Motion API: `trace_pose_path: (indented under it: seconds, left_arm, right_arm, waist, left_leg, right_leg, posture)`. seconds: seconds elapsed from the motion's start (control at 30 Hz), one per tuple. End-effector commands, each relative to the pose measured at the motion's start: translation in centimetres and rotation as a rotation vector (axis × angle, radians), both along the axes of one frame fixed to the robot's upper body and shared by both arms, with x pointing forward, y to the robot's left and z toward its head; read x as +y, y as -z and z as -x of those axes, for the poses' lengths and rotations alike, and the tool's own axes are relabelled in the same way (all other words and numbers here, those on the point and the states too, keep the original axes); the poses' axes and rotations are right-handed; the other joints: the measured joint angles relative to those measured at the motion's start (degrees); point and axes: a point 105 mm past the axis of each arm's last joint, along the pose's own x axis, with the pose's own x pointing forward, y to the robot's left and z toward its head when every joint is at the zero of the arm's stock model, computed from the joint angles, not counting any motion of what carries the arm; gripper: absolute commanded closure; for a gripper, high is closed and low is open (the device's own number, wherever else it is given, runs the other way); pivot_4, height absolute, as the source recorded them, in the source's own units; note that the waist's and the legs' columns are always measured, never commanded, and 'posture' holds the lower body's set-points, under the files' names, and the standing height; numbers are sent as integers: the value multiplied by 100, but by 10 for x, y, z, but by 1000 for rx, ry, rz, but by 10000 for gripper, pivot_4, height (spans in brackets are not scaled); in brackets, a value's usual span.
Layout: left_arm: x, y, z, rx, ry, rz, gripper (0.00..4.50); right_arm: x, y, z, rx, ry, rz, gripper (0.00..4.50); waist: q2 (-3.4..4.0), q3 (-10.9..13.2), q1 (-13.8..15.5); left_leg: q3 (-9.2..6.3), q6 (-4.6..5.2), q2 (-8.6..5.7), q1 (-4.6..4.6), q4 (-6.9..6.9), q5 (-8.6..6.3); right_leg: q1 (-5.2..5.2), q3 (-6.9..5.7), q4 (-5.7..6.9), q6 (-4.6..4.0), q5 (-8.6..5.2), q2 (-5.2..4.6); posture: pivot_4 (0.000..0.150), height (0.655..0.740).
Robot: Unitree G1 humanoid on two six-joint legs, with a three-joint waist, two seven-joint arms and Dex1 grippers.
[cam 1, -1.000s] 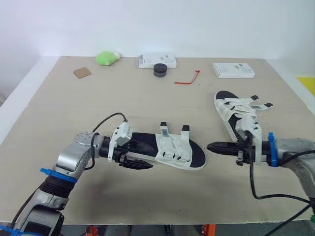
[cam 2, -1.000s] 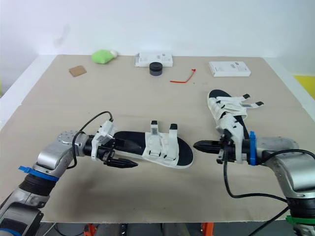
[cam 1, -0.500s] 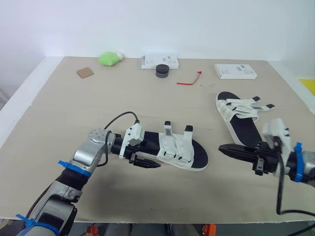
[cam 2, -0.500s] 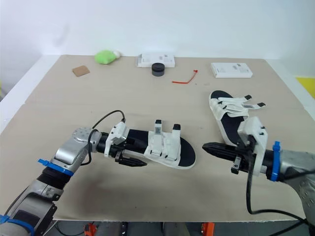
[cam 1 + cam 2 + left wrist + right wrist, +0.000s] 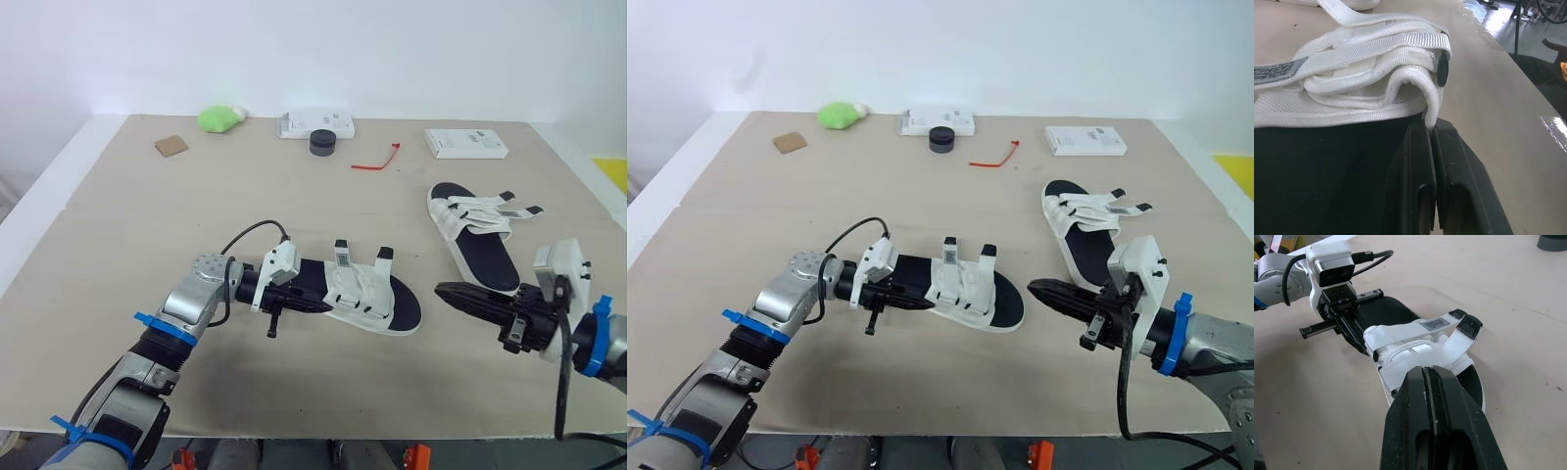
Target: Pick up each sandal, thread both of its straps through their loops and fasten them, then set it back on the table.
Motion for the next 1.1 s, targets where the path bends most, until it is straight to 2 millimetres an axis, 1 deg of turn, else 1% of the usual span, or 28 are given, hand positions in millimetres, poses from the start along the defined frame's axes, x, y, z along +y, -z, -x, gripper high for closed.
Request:
trace_pose_path:
  seconds: [0.03,0.07,0.1,0.13,0.23,0.27,0.3,0.33,0.37,0.47,0.53,0.57,0.63,0.7,0.77,0.83,0.9,1.0,1.07,1.1]
  left_arm:
    - [11,-16,-24,9,-197,71,44673]
    - [18,-24,-37,22,-310,114,44673]
    - [24,-29,-45,33,-383,142,44673]
    - [29,-32,-50,39,-437,157,44673]
    - [56,-40,-73,13,-676,182,44673]
    - [76,-44,-88,-1,-842,195,44673]
    - [102,-48,-103,-8,-1045,210,44673]
    - [124,-50,-112,0,-1208,223,44673]
    - [137,-51,-114,3,-1298,231,44673]
    - [150,-50,-113,-14,-1405,227,44673]
    - [163,-48,-113,10,-1535,246,44673]
    - [167,-46,-111,25,-1579,251,44673]
    - [164,-42,-103,36,-1609,250,44673]
    - [154,-36,-96,53,-1571,226,44673]
    - [148,-30,-92,57,-1542,204,44673]
    - [154,-18,-89,55,-1561,164,44673]
    - [159,-17,-89,33,-1574,145,44673]
    - [158,-18,-91,38,-1580,164,44673]
    - [156,-21,-93,39,-1579,194,39057]
    - [153,-25,-93,30,-1568,210,37196]
  right_arm:
    - [6,-10,1,-49,-32,-5,45000]
    - [9,-12,1,-56,-46,-6,45000]
    - [11,-13,2,-62,-55,-6,45000]
    - [12,-14,2,-68,-60,-8,45000]
    - [16,-16,0,-84,-70,-15,45000]
    - [16,-15,-2,-88,-68,-21,45000]
    - [17,-13,-5,-90,-65,-27,45000]
    - [17,-12,-7,-89,-66,-37,45000]
    - [18,-10,-8,-88,-68,-43,45000]
    - [22,-7,-12,-89,-75,-42,45000]
    - [24,-7,-15,-94,-85,-48,45000]
    - [25,-8,-16,-98,-93,-53,45000]
    - [27,-8,-18,-102,-104,-57,45000]
    - [27,-7,-19,-100,-106,-57,45000]
    - [28,-6,-20,-100,-110,-58,45000]
    - [29,-5,-21,-100,-114,-58,45000]
    - [28,-5,-21,-101,-114,-57,45000]
    - [27,-6,-20,-103,-112,-55,45000]
    - [26,-6,-20,-104,-106,-53,45000]
    - [26,-6,-19,-107,-102,-53,45000]
  waist:
    - [0,0,0]
    - [0,0,0]
    - [0,1,1]
    - [-2,1,-7]
    - [-2,2,-53]
    - [-2,2,-70]
    - [-3,2,-76]
    - [-5,3,-78]
    - [-9,6,-83]
    - [-10,6,-84]
    - [-12,7,-59]
    - [-13,7,-30]
    - [-14,7,6]
    - [-14,7,23]
    - [-14,7,41]
    - [-10,4,41]
    - [-8,3,41]
    - [-7,2,37]
    - [-7,2,38]
    - [-7,2,39]
  left_leg:
    - [0,0,0,0,0,0]
    - [0,1,0,0,0,0]
    - [0,2,1,0,0,1]
    - [-1,7,1,-1,0,5]
    - [0,10,7,-1,0,7]
    - [-1,11,7,0,0,7]
    - [-1,11,8,-1,0,7]
    - [-1,10,8,-1,0,7]
    - [-2,10,8,-1,0,8]
    - [3,10,8,-1,1,8]
    - [4,9,0,-6,0,8]
    - [4,9,-5,-8,0,8]
    - [4,8,-11,-10,1,9]
    - [5,7,-14,-9,1,9]
    - [5,6,-16,-7,1,9]
    - [4,2,-14,-3,1,13]
    - [6,-1,-13,2,1,15]
    - [6,-3,-11,4,1,19]
    - [7,-4,-9,4,1,20]
    - [7,-5,-9,4,1,21]
  right_leg:
    - [0,0,0,1,0,0]
    - [-1,0,0,1,1,0]
    - [-1,0,0,2,2,1]
    - [-3,0,1,6,5,1]
    - [-6,0,1,4,11,7]
    - [-6,0,1,3,12,8]
    - [-5,1,1,3,12,8]
    - [-6,1,1,4,13,8]
    - [-6,2,1,5,15,8]
    - [-8,11,1,6,19,10]
    - [-8,12,0,8,18,4]
    - [-8,11,-1,10,16,-3]
    - [-7,9,-1,13,16,-9]
    - [-5,11,-3,14,17,-13]
    - [-5,10,-1,14,17,-13]
    - [-4,9,-1,10,22,-10]
    - [-1,11,-1,10,25,-9]
    - [-2,11,-1,9,29,-6]
    - [-1,12,-1,9,30,-5]
    - [-1,11,-1,9,31,-5]
  posture:
    - [1500,7400]
    - [1500,7400]
    - [1500,7400]
    - [1500,7400]
    - [1500,7400]
    - [1500,7400]
    - [1500,7400]
    - [1500,7400]
    - [1500,7400]
    - [1500,7400]
    - [1500,7400]
    - [1500,7400]
    - [1500,7400]
    - [1500,7400]
    - [1500,7400]
    - [1500,7400]
    - [1500,7400]
    - [1500,7400]
    - [1500,7400]
    - [1500,7400]
